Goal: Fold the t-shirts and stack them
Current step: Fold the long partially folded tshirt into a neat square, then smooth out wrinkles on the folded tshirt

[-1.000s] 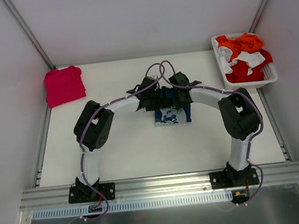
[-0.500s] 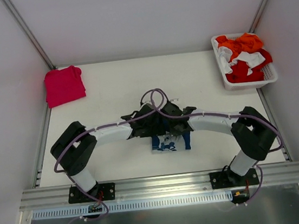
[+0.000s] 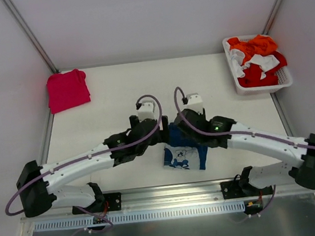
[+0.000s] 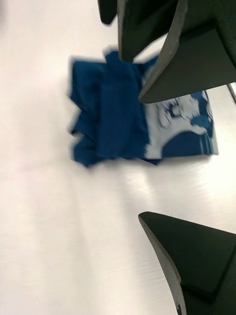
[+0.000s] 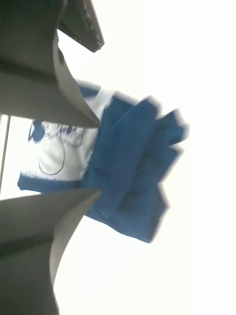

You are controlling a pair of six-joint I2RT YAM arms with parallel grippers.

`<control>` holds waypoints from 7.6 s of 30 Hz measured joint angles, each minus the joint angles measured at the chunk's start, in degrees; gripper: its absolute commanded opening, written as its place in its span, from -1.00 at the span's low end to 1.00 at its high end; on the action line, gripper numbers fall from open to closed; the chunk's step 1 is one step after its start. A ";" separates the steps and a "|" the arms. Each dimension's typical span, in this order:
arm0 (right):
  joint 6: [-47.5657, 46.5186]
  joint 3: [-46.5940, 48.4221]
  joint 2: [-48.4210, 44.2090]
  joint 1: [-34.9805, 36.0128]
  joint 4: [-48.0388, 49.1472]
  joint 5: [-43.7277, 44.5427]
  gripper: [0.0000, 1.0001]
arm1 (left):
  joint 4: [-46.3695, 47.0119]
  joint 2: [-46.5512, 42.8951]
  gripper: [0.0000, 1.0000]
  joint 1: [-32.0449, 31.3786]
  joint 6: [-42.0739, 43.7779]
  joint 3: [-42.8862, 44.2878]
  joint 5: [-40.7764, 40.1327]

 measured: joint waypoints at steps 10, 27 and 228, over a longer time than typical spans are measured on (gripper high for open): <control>-1.90 -0.33 -11.19 0.00 -0.24 4.22 0.08 | 3.30 -4.20 0.91 0.00 6.21 3.50 1.57; 0.57 -6.40 -1.16 -1.97 3.04 2.38 -0.41 | 18.01 6.82 0.61 0.48 7.15 -5.05 16.31; 15.37 -36.83 -39.65 -4.55 4.28 -6.05 0.50 | 47.93 -3.32 0.94 11.06 -3.10 -38.27 34.77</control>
